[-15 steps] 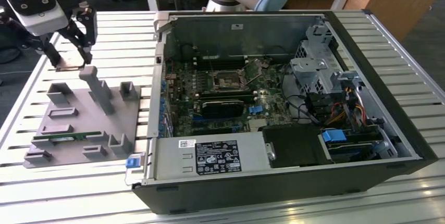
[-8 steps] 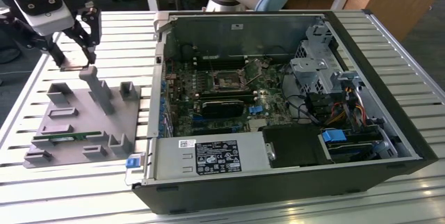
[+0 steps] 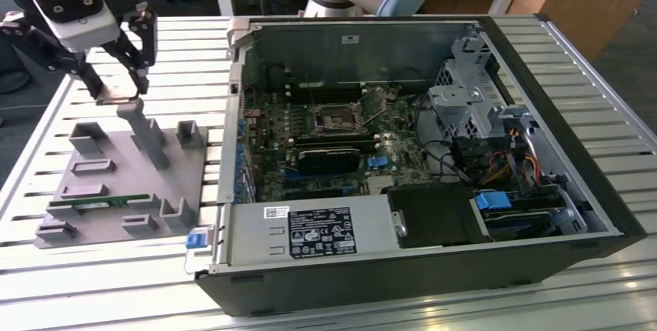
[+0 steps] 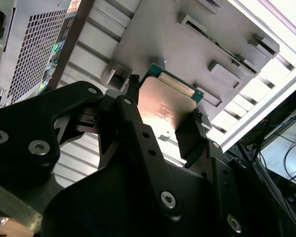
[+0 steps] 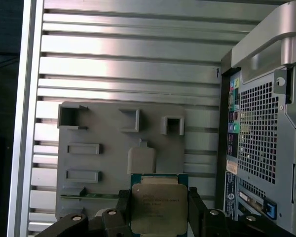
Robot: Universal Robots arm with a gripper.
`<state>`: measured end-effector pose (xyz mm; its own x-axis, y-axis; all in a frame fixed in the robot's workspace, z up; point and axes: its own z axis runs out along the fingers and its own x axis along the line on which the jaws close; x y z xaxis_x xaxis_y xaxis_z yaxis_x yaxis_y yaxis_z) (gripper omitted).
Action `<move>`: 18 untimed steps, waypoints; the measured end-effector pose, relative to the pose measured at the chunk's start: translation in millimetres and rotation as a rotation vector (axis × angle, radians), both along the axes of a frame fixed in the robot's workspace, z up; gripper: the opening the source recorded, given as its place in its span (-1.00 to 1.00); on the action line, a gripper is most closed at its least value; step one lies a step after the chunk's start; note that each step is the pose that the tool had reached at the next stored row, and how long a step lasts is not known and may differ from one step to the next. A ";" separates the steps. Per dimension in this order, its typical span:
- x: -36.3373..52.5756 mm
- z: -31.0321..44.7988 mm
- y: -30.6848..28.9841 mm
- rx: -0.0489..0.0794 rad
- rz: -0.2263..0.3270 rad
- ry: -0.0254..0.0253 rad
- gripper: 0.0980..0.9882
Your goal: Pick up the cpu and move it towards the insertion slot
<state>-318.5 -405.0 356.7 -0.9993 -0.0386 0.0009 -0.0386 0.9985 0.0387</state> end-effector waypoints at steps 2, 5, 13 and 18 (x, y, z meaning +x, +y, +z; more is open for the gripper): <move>2.1 -0.1 0.0 0.000 0.000 -0.0001 0.00; 5.2 0.0 0.0 0.000 0.000 -0.0001 0.00; 13.2 0.0 0.0 0.000 0.000 -0.0001 0.00; 18.3 0.0 0.0 0.000 0.000 -0.0001 0.00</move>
